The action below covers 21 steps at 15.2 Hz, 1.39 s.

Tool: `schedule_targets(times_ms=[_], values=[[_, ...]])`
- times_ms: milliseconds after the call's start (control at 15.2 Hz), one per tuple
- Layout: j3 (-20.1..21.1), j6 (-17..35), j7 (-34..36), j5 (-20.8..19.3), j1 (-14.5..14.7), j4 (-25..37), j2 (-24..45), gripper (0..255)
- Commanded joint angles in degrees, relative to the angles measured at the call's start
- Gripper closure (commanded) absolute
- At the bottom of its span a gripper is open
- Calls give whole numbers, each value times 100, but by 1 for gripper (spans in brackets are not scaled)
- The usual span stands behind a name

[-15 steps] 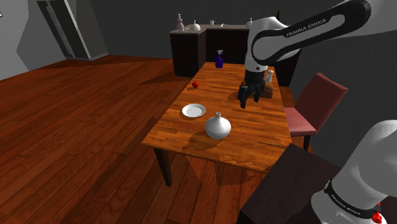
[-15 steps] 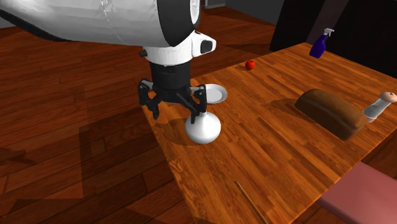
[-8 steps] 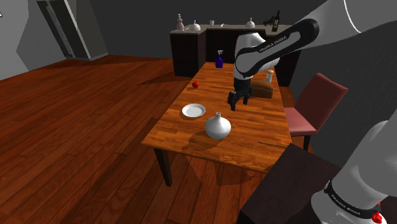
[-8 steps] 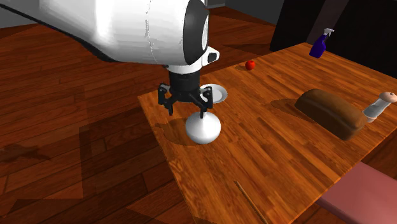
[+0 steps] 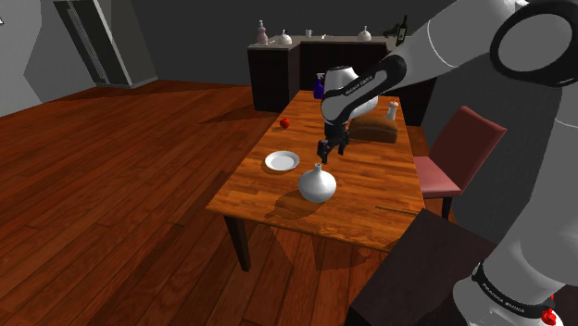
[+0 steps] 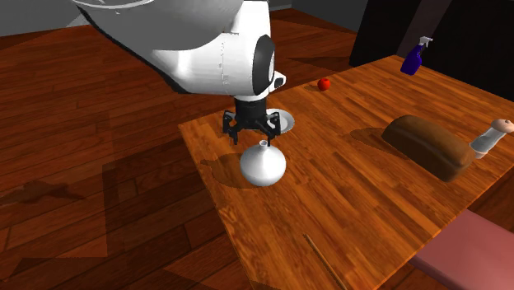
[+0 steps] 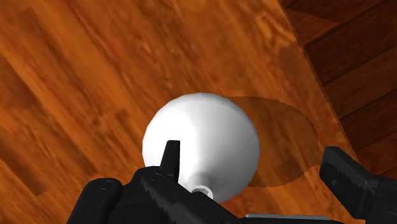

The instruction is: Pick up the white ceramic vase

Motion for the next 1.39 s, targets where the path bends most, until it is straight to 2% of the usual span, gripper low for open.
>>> schedule_targets(times_ms=[0,528,1122,1188,1320], values=[[-13,115,-78,4,-44,404,488,0],[-16,148,-229,-20,-173,2278,2272,0],[7,524,-223,3,-192,2295,2665,0],[6,516,-230,4,-198,2307,2668,255],[6,510,-228,3,-196,2313,2669,255]])
